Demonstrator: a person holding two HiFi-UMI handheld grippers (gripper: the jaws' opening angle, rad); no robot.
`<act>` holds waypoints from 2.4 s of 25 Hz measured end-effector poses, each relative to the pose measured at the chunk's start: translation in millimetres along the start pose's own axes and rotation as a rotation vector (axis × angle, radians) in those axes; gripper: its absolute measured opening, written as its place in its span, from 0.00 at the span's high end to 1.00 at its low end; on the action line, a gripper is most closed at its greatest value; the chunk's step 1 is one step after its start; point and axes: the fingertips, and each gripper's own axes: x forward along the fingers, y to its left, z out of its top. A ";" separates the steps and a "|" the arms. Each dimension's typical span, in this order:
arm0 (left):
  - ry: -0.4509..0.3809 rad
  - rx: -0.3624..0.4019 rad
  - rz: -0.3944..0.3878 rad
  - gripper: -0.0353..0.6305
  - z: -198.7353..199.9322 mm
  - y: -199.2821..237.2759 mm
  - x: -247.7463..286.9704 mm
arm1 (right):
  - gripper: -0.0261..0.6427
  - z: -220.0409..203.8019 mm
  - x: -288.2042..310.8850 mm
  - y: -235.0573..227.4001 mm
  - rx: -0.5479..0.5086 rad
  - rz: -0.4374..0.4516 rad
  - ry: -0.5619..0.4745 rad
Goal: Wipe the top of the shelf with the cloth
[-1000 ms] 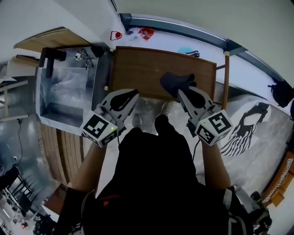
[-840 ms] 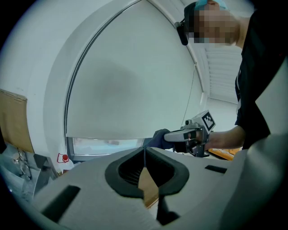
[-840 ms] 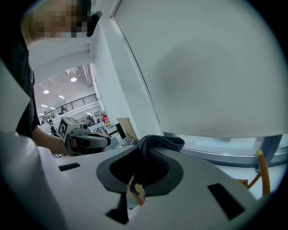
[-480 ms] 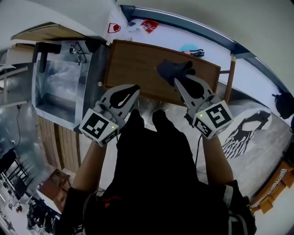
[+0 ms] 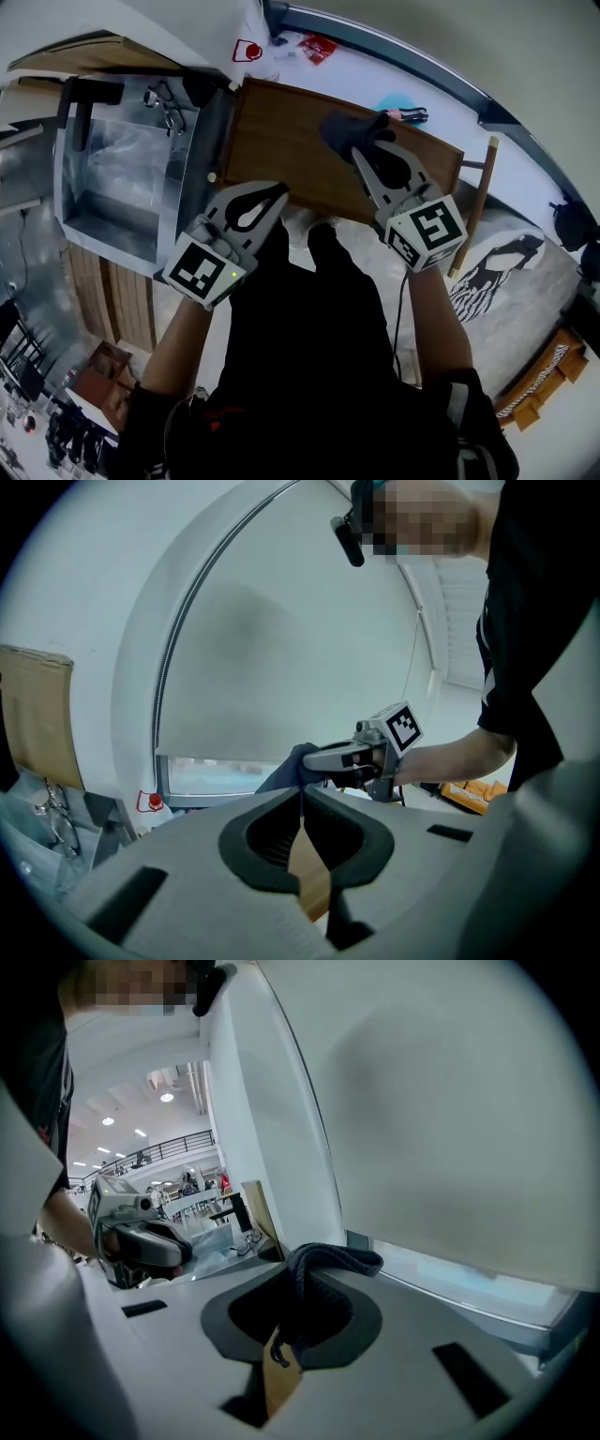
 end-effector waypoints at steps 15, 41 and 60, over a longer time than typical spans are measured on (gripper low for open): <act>-0.013 -0.106 0.130 0.91 -40.6 95.5 -54.7 | 0.91 -30.3 162.4 19.6 -0.177 0.037 0.125; 0.039 -0.134 0.111 0.91 -73.4 121.3 -85.1 | 0.91 -134.2 316.4 18.1 -0.175 -0.006 0.380; 0.069 -0.080 0.033 0.92 -63.5 83.1 -39.6 | 0.91 -161.3 249.8 -33.1 -0.118 -0.097 0.409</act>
